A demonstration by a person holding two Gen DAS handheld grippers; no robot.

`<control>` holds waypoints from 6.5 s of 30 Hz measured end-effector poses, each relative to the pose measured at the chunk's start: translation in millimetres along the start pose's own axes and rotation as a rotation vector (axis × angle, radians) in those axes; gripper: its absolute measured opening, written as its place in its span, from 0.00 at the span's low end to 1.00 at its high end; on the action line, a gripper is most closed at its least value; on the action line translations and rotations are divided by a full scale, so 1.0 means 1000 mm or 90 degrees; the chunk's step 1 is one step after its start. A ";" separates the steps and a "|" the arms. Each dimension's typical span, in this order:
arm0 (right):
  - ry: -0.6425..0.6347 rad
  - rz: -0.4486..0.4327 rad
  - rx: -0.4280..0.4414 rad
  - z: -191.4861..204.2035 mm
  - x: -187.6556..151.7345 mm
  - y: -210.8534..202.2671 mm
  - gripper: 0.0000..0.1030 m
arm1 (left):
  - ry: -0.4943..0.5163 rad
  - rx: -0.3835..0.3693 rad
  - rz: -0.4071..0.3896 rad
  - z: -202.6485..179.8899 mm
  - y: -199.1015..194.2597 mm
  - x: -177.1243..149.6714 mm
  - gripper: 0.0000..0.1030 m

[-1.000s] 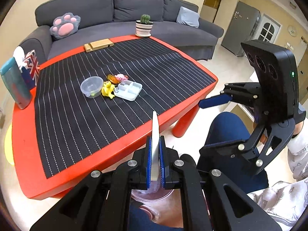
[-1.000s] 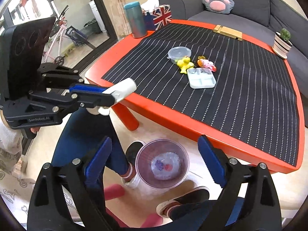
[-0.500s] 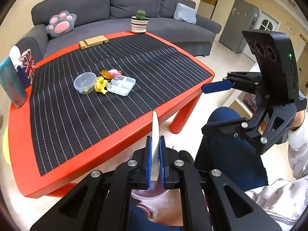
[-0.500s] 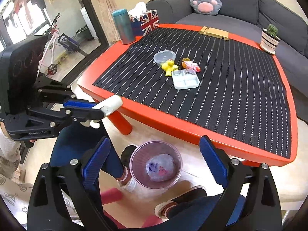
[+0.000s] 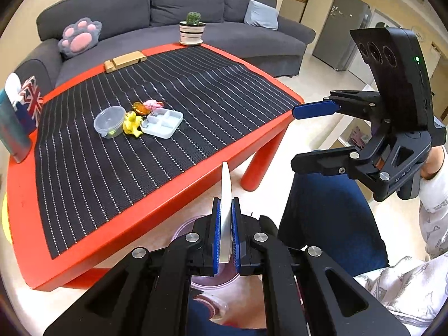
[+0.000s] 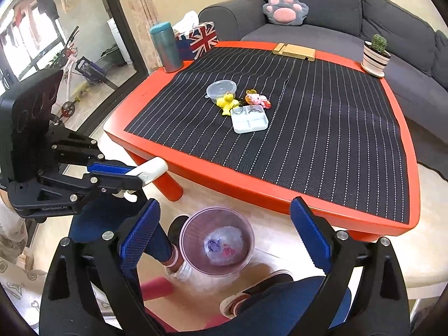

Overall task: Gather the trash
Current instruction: 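Lower the white stick into the pink bin and open the left tool, then move both open tools back toward the table, then grasp the white four-compartment tray with the right tool, then lift the white tray with the right tool while the left tool grasps the clear bowl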

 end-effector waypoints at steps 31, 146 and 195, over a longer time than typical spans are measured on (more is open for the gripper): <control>0.011 -0.003 0.006 -0.003 0.007 0.003 0.94 | -0.042 0.031 -0.014 0.019 -0.001 -0.001 0.92; -0.040 0.037 -0.034 -0.046 0.119 0.094 0.55 | -0.102 0.068 -0.025 0.119 0.025 0.063 0.92; 0.004 0.037 -0.015 -0.074 0.105 0.099 0.55 | -0.280 0.075 0.134 0.210 0.125 0.092 0.57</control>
Point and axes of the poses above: each gripper's, at about its wrist camera, not at the fingertips, and y roughly the way its jaws point, z to its left, x to its top, the point moved 3 cm from there along y, roughly the way its jaws point, and after that the axes turned 7 degrees about y, right-handed, at the moved point
